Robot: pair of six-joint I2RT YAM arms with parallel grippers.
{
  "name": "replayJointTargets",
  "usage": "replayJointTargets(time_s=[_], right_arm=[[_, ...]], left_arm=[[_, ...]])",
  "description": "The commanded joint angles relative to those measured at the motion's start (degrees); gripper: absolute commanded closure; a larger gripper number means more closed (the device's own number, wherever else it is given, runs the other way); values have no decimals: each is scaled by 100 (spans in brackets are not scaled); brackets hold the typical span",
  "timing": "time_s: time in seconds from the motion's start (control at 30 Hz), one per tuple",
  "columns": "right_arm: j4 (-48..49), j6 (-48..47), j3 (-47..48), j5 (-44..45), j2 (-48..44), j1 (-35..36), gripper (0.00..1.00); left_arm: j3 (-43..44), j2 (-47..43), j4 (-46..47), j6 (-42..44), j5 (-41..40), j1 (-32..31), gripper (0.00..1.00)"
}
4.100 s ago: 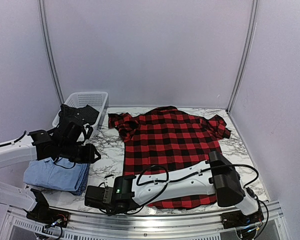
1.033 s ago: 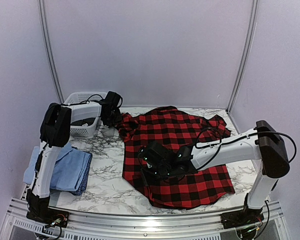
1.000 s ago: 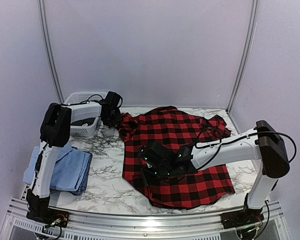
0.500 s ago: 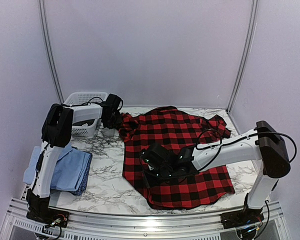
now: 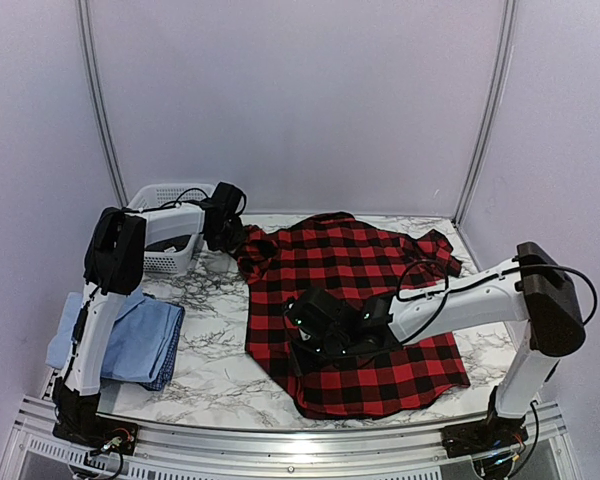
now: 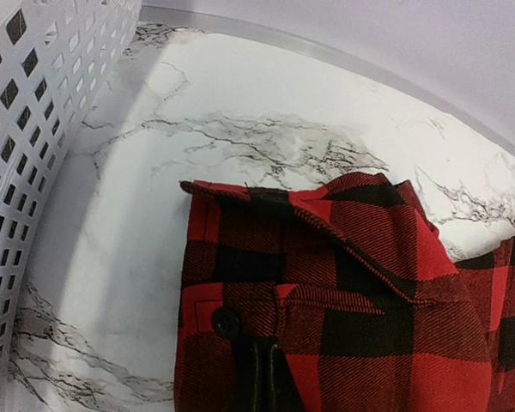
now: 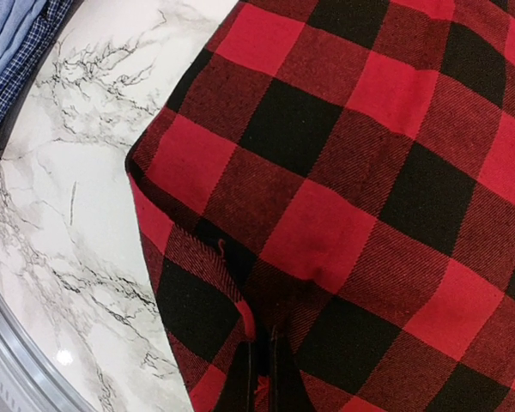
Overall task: Fold and stack the long sleeve shirts
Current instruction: Pick up the sleeve from the center of the board, then fold the flattened shirt at the center of the board.
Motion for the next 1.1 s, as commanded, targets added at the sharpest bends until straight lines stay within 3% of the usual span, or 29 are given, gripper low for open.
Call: replayJointTargets(time_s=[0.0, 0.57, 1.07], right_arm=[[111, 144, -5, 175, -221, -49, 100], [476, 909, -985, 645, -1049, 15, 100], [217, 1971, -1623, 1657, -1740, 684, 100]], left_arm=[[130, -280, -98, 117, -33, -12, 100], [355, -1423, 208, 469, 130, -242, 100], [2050, -1164, 1096, 363, 920, -873, 100]])
